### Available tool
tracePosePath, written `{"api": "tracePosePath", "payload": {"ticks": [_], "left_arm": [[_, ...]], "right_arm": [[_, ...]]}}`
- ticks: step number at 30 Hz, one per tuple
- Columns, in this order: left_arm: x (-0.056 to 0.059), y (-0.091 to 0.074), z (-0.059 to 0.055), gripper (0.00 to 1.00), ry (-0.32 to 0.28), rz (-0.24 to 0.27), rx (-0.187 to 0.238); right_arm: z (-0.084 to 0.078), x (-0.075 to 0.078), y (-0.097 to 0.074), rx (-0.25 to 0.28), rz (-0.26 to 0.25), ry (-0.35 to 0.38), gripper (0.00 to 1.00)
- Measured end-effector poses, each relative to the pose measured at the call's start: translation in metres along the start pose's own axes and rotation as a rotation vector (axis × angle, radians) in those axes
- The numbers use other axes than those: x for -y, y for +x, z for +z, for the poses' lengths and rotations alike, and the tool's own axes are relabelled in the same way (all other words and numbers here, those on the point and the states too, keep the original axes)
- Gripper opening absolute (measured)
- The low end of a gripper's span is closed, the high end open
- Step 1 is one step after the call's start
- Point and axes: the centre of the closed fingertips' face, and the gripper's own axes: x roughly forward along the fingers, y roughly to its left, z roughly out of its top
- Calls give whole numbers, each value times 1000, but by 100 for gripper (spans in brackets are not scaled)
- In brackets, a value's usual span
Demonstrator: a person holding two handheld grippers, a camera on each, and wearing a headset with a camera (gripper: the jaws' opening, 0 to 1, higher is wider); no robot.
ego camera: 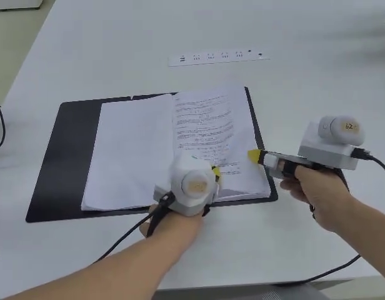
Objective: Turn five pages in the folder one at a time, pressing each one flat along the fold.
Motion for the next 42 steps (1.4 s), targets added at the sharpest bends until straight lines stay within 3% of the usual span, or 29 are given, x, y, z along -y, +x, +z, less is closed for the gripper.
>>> {"api": "tracePosePath", "payload": {"ticks": [4,11,21,25,33,42], "left_arm": [[2,-2,1,3,-56,-25,-17],[-10,-26,-4,16,-52,-30,-66],[-44,-79,18,24,-62,2,21],[-62,-101,20,24,-63,30,44],[-102,-142,20,25,-107,91,90],[-138,-188,19,25,-118,133,120]], "right_arm": [[4,-6,-4,7,-15,35,0],[13,-34,-16,10,15,80,0],[28,-80,-28,28,61,175,0],[36,-110,-30,48,119,242,0],[45,-154,-8,50,202,282,0],[32,-210,24,14,270,289,0]]}}
